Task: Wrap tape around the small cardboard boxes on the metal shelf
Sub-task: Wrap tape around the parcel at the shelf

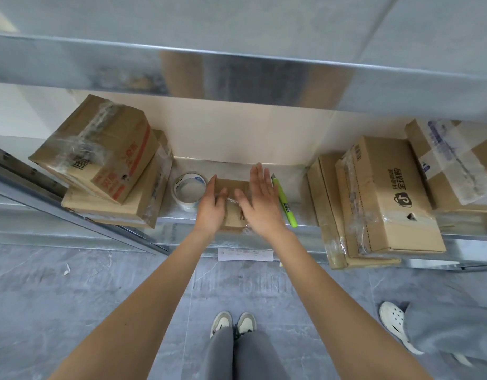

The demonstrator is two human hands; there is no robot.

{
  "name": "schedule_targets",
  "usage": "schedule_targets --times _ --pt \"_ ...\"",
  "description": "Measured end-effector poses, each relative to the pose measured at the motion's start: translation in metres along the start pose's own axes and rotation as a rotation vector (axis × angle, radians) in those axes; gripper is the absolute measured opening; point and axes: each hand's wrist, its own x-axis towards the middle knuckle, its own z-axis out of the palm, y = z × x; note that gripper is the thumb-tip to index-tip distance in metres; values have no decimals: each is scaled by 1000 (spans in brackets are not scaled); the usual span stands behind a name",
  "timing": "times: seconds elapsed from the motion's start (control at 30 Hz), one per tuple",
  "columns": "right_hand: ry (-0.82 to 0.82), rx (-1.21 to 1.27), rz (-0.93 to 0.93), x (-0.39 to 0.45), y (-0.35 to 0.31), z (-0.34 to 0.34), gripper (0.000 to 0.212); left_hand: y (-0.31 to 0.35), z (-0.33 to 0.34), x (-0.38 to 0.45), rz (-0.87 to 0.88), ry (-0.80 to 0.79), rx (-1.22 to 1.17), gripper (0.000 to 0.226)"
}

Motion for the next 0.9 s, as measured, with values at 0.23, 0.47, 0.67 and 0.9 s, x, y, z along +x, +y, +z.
schedule_targets --times 0.23,0.47,0.67,0.9 --pt "6 456 41 -74 40 -3 82 9 -7 1 -118 -74 -207 60" --pt "297 425 154 -39 21 -29 43 18 -24 -24 -134 -156 -313 65" --pt "277 306 197 -40 3 -27 53 24 -6 -27 -69 -94 -260 49" --pt "115 -337 -116 -98 -3 -1 69 23 -5 -24 -94 -117 -286 64"
